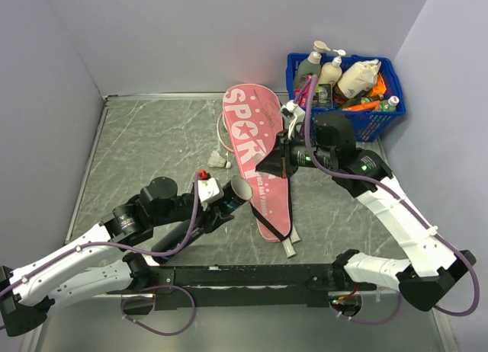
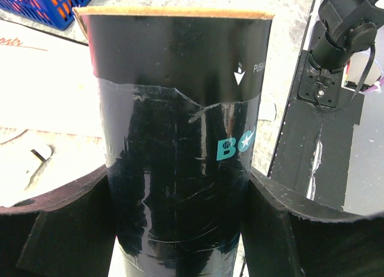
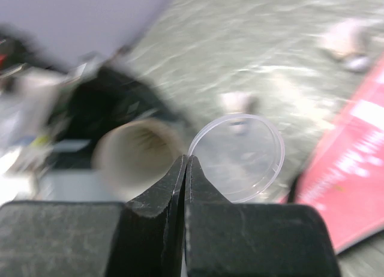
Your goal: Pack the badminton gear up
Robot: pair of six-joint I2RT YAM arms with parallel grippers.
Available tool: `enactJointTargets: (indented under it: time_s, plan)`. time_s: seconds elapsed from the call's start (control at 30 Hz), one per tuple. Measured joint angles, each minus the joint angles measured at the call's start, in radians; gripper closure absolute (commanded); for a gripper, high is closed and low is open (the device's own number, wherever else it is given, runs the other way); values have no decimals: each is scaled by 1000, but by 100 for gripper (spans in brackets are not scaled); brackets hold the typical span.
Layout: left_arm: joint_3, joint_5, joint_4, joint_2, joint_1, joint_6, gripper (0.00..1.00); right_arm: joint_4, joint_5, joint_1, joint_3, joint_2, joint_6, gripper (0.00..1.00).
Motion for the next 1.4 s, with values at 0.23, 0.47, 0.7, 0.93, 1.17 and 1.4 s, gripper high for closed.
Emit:
enactJointTargets:
  time_s: [0.23,0.47,0.7,0.93,1.17,1.4]
  plan:
    - [0,-2,0,-2,0,-3,82,-58,371,-40,-22,116,9,100]
    - [0,-15,0,-24,0,-6,82,-70,562,-232,-191,242,98,100]
    - [0,-45,0,-35,0,-12,82,-62,695,-331,-242,372,187,100]
    - [0,-80,2,-53,0,-30,82,-47,737,-358,-277,488,244,93]
    - [0,-98,13,-74,0,-34,83,-47,750,-363,-277,546,275,64]
    - [0,-106,13,-82,0,-39,85,-77,760,-363,-257,526,274,50]
